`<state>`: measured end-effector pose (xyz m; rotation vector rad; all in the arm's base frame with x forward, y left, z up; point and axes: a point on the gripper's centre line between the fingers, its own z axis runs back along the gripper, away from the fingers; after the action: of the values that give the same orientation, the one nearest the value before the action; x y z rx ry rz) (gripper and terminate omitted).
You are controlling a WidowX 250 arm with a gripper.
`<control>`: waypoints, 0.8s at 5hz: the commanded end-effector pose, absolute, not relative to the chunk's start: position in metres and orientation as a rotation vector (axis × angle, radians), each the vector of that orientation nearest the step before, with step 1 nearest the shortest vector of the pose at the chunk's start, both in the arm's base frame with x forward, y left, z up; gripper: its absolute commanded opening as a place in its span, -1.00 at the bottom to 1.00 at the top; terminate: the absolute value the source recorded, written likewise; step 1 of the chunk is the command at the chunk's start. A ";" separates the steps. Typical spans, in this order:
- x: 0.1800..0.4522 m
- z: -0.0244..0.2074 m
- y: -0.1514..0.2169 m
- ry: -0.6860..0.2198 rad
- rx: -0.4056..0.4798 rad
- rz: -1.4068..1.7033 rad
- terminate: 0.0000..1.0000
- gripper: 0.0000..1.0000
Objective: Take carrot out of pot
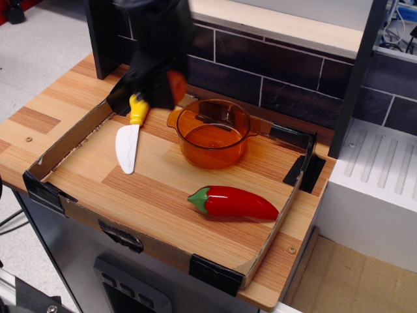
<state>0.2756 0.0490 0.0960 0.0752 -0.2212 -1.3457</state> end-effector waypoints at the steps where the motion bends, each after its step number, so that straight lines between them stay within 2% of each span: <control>1: 0.229 0.074 0.074 -0.133 0.131 -1.391 -1.00 -1.00; 2: 0.216 0.047 0.080 -0.048 0.130 -1.421 -1.00 -1.00; 4: 0.204 0.018 0.092 0.029 0.164 -1.399 -1.00 -1.00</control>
<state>0.2150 0.0860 0.0083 0.1440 0.0373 -1.4001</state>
